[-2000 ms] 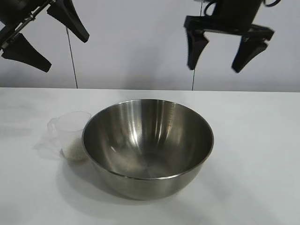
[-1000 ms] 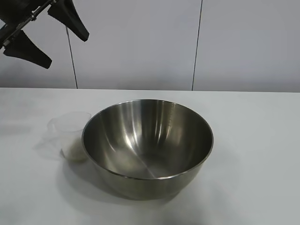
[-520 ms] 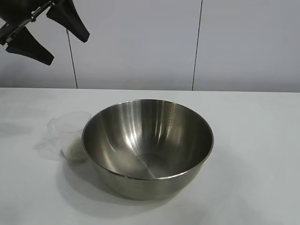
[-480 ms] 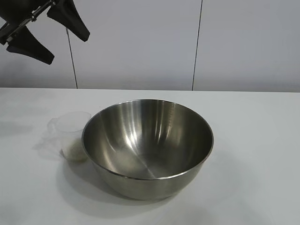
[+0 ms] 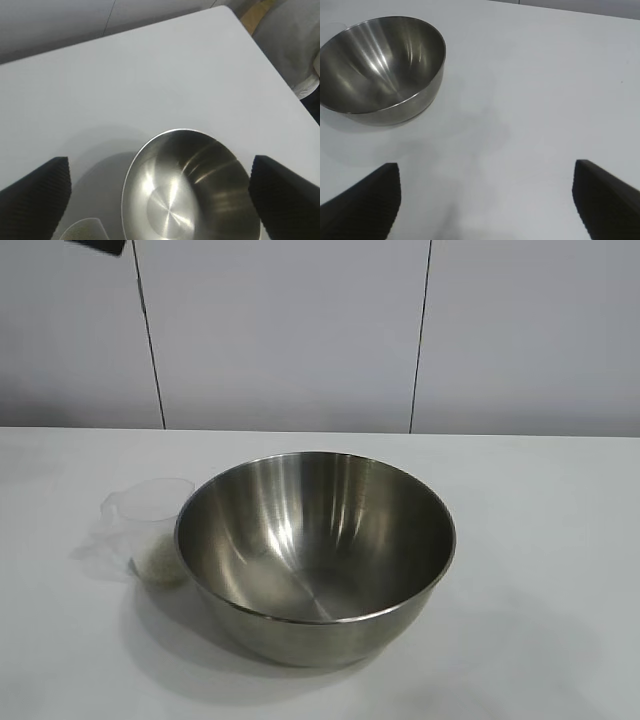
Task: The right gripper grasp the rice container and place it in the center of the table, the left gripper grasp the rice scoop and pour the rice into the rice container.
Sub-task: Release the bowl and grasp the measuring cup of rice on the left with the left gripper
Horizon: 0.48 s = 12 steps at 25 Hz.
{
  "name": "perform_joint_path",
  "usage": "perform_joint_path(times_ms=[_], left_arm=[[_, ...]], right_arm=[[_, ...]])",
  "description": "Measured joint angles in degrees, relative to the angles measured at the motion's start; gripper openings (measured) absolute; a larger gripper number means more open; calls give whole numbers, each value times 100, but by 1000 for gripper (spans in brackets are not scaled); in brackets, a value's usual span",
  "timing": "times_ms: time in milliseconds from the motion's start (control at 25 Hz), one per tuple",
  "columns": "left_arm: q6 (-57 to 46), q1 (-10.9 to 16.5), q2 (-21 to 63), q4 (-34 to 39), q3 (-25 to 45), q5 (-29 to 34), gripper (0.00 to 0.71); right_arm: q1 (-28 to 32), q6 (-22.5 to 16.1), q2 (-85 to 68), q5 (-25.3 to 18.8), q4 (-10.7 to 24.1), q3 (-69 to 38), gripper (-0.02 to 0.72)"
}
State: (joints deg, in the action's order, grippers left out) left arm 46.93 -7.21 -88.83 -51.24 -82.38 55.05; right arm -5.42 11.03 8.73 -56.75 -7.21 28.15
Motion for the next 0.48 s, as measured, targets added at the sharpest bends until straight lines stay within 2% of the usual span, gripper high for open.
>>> perform_joint_path(times_ms=[80, 200, 280, 360, 480], left_arm=[[20, 0, 499, 111, 322, -88, 694], [331, 0, 1421, 160, 1104, -757, 694], [892, 0, 2011, -12, 1813, -1736, 694], [1761, 0, 2508, -542, 2689, -3144, 694], [3202, 0, 2859, -1991, 3775, -4978, 695]], right_arm=[[0, -1, 0, 15, 0, 0, 639], [0, -1, 0, 19, 0, 0, 639], [0, -1, -37, 30, 0, 0, 639], [-17, -1, -95, 41, 0, 0, 639], [-17, -1, -131, 54, 0, 0, 639]])
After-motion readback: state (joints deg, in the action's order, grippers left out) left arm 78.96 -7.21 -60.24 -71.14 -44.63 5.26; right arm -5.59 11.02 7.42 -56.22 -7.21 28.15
